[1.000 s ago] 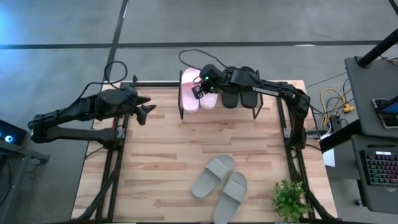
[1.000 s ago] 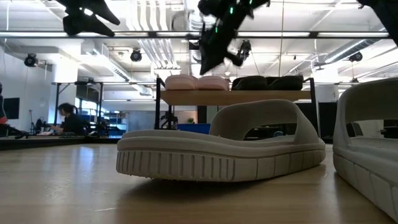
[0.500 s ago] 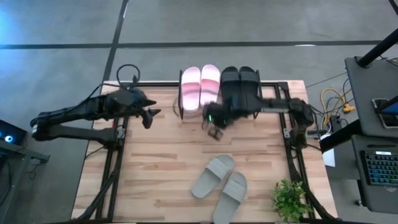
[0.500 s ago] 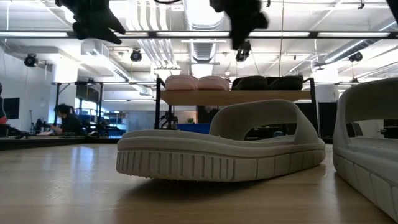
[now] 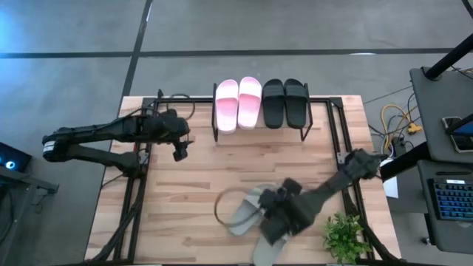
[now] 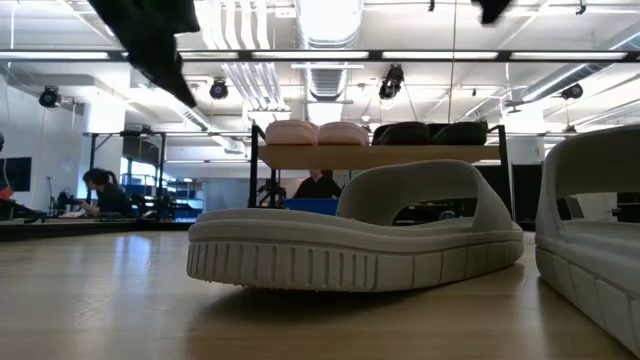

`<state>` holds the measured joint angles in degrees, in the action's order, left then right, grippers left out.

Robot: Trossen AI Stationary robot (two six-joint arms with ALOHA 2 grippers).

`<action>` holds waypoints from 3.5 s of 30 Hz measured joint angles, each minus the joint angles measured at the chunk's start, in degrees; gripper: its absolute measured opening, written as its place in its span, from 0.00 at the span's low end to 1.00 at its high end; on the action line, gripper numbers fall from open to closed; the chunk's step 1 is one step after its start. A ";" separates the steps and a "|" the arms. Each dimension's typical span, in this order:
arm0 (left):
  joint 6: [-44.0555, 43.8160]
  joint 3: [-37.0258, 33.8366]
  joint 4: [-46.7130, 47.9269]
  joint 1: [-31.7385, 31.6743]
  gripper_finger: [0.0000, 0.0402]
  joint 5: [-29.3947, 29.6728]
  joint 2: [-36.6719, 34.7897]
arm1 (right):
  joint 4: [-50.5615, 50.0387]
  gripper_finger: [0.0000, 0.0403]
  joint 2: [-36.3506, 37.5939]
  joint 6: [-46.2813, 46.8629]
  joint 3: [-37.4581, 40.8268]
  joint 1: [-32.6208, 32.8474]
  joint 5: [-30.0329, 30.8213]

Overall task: Pick and place slides into the shelf
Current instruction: Move the left gray slide from the bottom of the table to the center of the table, then move the right gray slide from the bottom of the table to the center of the table

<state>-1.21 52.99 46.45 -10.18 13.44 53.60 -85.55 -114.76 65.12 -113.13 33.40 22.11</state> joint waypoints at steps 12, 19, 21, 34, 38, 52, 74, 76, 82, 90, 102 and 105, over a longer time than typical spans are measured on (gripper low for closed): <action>-0.04 -0.22 4.13 4.81 0.52 0.04 -5.13 | 1.51 0.57 -17.19 10.38 -2.90 3.09 4.15; -4.53 -1.48 5.09 4.99 0.52 0.06 -10.36 | -0.04 0.56 -20.41 13.86 -4.55 1.23 8.08; -5.89 -2.45 5.90 4.99 0.52 0.08 -11.67 | 0.23 0.57 -20.41 14.38 -3.63 0.56 8.97; -7.68 -6.69 6.74 4.95 0.52 0.27 -14.37 | 3.47 0.28 -20.41 5.08 4.38 -6.43 11.74; -8.69 -7.40 6.70 4.95 0.52 0.30 -13.97 | 3.38 0.06 -20.41 -4.48 4.62 -9.58 17.00; -10.52 -7.65 6.51 4.95 0.52 2.04 -13.31 | -0.55 0.12 -20.04 -16.11 8.07 -21.94 32.95; -10.65 -7.65 6.27 4.95 0.52 2.03 -10.86 | 4.94 0.45 -19.50 -25.33 6.51 -21.56 27.92; -10.65 -7.65 6.25 4.95 0.52 2.02 -10.59 | 4.96 0.45 -19.50 -25.35 5.71 -20.67 26.00; -10.54 -7.65 5.59 4.95 0.52 2.02 -9.89 | 5.39 0.45 -19.41 -24.69 6.99 -19.92 22.27; -11.91 -7.65 4.60 4.97 0.52 2.00 -10.23 | 5.55 0.46 -17.65 -24.51 4.55 -21.02 7.63; -12.03 -7.65 3.51 4.97 0.52 1.98 -10.16 | 2.64 0.46 -13.59 -29.18 -1.97 -19.12 -3.16; -11.99 -7.65 3.25 4.95 0.52 2.06 -9.80 | 2.33 0.46 -11.95 -29.01 -0.99 -17.73 5.90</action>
<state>-13.20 45.34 49.69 -5.23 15.50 43.80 -83.22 -126.71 36.11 -114.12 15.67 28.01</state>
